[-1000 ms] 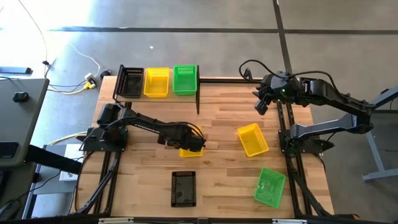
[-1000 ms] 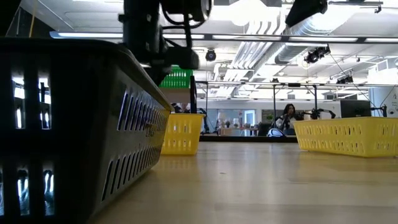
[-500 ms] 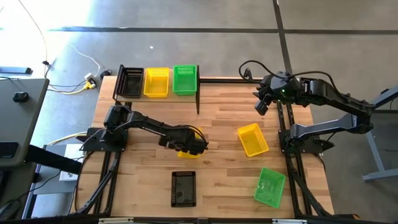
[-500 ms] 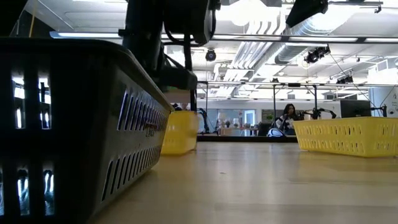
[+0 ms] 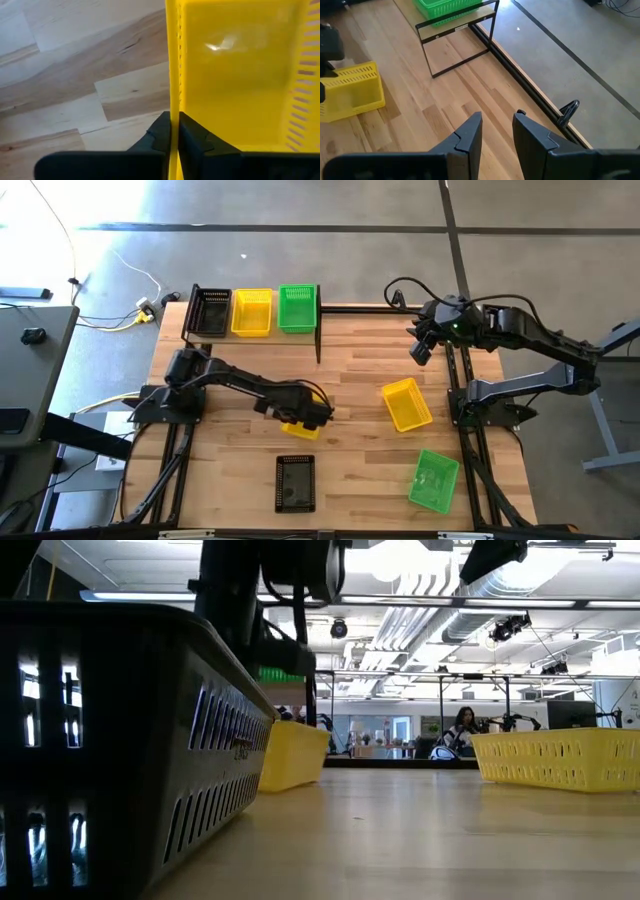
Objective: Stack baskets on shelf by color
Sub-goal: Stack the top yellow bin on top of the yellow bin
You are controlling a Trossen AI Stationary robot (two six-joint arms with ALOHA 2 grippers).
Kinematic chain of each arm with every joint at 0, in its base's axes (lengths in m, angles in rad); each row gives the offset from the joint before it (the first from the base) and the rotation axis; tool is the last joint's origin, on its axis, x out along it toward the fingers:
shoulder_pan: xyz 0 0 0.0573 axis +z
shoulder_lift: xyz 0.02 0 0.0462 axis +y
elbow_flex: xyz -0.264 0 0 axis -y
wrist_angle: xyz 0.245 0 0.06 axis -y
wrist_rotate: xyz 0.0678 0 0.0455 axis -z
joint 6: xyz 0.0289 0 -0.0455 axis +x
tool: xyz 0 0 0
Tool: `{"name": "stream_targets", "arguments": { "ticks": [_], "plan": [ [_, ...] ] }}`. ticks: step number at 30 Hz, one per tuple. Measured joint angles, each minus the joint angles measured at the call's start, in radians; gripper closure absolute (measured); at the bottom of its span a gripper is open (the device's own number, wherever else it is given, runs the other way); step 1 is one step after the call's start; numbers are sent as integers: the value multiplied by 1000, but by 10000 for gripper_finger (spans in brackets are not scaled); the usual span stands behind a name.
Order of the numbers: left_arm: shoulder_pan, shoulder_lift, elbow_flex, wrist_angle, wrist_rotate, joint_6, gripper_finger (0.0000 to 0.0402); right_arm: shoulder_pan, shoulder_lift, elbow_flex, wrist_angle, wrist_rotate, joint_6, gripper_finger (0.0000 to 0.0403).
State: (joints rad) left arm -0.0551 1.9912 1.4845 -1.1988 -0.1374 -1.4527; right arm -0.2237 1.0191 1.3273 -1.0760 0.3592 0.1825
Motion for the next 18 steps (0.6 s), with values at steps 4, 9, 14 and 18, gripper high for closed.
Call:
{"name": "stream_targets", "arguments": {
  "ticks": [4,9,14,18],
  "plan": [
    [-5,-42,0,3,7,9,397,0,0,0,0,0,0,309],
    [-16,-131,0,0,-1,17,399,0,0,0,-2,0,0,309],
    [-24,-250,0,-10,-31,17,399,0,0,0,-4,0,-1,309],
    [-25,-353,0,-14,-55,34,399,0,0,0,-5,0,-7,309]
  ]
}}
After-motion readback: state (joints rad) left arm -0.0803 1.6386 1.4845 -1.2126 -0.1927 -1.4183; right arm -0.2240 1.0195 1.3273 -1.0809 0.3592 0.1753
